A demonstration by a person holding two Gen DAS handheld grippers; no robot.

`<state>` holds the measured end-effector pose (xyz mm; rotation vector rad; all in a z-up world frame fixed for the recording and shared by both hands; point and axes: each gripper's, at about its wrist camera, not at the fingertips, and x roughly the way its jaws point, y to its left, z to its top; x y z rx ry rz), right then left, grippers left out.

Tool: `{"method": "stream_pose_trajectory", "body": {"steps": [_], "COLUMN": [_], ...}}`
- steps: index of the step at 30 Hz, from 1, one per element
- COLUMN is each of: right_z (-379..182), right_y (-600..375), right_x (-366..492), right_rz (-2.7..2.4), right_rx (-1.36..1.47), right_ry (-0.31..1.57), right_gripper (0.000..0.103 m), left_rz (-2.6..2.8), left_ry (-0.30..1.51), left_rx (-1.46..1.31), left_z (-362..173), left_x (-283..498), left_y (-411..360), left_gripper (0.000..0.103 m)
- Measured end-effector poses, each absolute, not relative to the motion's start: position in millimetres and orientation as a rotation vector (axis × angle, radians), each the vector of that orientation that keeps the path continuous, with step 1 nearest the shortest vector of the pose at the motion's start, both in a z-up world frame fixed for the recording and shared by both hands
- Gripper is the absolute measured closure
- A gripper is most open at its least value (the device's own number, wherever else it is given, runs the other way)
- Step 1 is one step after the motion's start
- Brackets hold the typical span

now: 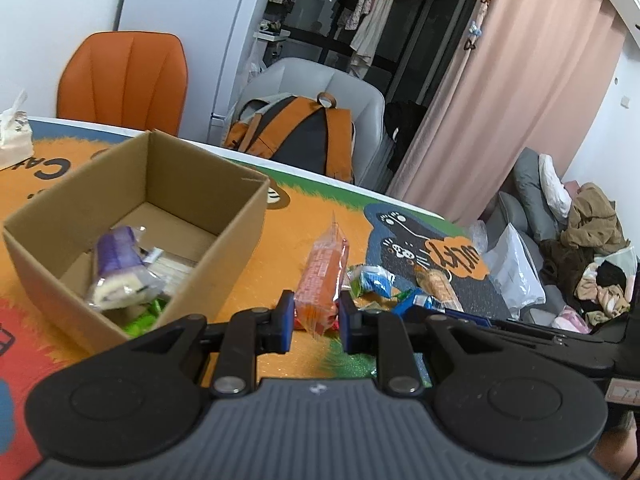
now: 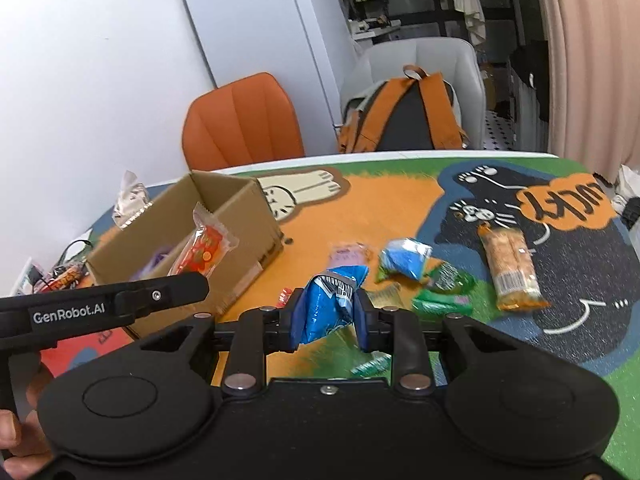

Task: Organize snacks
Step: 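Carry the blue candy and orange packet over the box with both grippers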

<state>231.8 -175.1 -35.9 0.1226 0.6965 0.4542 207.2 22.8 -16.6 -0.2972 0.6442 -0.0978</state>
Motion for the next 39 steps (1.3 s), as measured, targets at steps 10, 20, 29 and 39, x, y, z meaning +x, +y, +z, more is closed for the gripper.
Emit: {"method": "stream_pose_trajectory", "body": {"steps": [10,20,29,39], "right_z": [-18,-6,-4,0], "right_y": [-158,-138,-116,-88], "right_x": [235,236,241,251], "right_rz": [0.497,0.538,0.568,0.599], "right_rx": [0.127,0.125,0.115,0.110], "right_ry": [0.659,0.635,0.623,0.616], "right_gripper": [0.077,0.077,0.077,0.077], "left_rz": [-0.044,-0.006,0.055,0.127], "left_ry": [0.629,0.612,0.588,0.581], "left_rx": [-0.297,-0.306,-0.322,-0.372], "left_z": [-1,8,9,6], "left_x": [197,193,192,204], "left_y": [40,61,93,134], "left_gripper": [0.082,0.082,0.082,0.082]}}
